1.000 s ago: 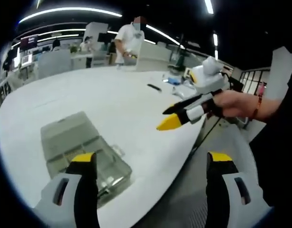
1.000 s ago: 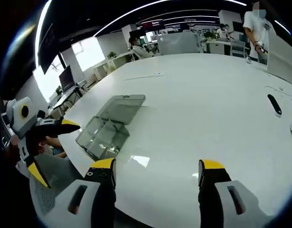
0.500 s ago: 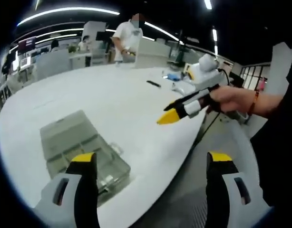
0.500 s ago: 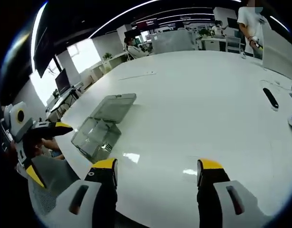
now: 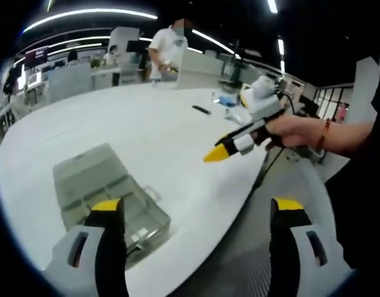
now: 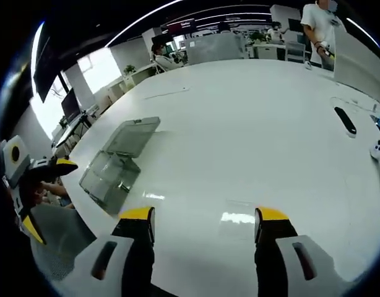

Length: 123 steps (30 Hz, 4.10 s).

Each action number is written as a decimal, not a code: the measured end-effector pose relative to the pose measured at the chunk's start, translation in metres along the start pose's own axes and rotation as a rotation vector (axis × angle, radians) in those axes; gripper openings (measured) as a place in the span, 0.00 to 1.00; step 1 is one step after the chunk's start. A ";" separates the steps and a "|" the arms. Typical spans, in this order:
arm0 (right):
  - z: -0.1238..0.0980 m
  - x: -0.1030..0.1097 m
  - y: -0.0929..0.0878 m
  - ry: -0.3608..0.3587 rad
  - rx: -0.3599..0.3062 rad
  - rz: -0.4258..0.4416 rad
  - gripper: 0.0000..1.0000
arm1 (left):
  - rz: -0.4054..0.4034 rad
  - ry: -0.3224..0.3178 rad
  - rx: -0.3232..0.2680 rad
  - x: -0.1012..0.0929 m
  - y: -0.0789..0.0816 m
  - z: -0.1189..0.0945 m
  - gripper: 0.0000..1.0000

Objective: Insert the divider into the dual guide fixture by aligning both edges with the guide slots and pushing it downward to the bottom, including one-sided entry, uneven engagement, binding, and posture correction.

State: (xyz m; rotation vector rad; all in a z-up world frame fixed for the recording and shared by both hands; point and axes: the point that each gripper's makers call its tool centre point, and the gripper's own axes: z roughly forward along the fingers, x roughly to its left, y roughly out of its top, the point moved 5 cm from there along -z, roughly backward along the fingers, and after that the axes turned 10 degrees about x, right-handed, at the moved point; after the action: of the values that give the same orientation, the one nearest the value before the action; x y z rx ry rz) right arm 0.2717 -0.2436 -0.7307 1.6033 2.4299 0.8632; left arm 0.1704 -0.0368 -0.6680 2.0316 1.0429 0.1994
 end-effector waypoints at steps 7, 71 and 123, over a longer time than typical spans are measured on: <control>0.007 -0.005 -0.005 -0.013 0.029 -0.007 0.61 | -0.011 0.002 0.012 0.002 -0.004 0.001 0.96; 0.037 -0.027 -0.022 -0.227 0.142 -0.054 0.29 | -0.060 0.002 0.008 0.009 -0.006 0.002 0.93; 0.012 0.004 0.014 -0.098 -0.043 -0.103 0.27 | -0.104 -0.028 -0.066 0.004 0.003 0.004 0.92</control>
State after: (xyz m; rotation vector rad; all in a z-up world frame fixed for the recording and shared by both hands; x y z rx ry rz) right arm 0.2859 -0.2317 -0.7331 1.4557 2.3864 0.7944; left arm 0.1770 -0.0371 -0.6690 1.9105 1.1072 0.1484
